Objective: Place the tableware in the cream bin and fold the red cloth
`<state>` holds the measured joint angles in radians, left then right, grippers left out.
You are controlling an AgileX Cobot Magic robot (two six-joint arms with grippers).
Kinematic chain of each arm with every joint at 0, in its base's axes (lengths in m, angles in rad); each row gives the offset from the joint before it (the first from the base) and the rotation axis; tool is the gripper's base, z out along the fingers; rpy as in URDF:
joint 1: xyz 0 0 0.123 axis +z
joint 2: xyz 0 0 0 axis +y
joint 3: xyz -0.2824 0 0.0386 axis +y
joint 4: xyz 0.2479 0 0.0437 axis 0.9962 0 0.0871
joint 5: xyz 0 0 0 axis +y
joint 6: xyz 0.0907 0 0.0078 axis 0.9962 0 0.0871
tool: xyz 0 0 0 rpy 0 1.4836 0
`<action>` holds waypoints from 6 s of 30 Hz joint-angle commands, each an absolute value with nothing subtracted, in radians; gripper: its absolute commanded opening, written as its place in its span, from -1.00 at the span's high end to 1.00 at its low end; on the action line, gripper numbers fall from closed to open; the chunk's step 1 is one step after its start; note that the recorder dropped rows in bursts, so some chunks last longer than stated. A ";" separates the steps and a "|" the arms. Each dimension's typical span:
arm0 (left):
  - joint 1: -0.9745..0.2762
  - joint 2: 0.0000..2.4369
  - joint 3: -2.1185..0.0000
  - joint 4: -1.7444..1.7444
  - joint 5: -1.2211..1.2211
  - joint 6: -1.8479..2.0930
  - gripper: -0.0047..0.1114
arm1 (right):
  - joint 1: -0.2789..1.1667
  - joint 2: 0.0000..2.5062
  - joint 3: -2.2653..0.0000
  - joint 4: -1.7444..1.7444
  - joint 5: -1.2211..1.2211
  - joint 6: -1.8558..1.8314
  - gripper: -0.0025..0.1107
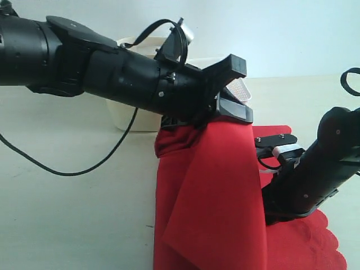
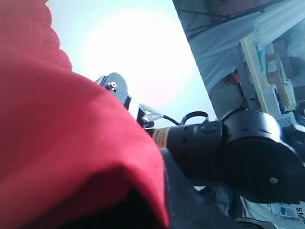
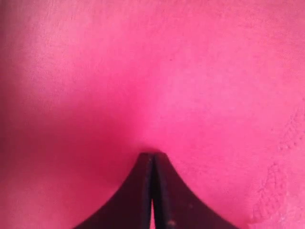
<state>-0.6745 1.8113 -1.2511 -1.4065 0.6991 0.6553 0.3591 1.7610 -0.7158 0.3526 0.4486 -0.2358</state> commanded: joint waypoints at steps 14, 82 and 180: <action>-0.746 1.917 -1.271 -1.477 0.640 0.726 0.92 | 0.362 1.495 -0.914 -0.392 1.139 0.273 0.96; -0.749 2.071 -1.137 -0.612 0.676 0.718 0.92 | 0.381 1.797 -0.993 -0.795 0.548 0.765 0.96; -0.466 0.513 -0.443 -0.298 0.255 0.389 0.92 | -0.186 1.980 -1.156 0.426 0.797 -0.389 -0.55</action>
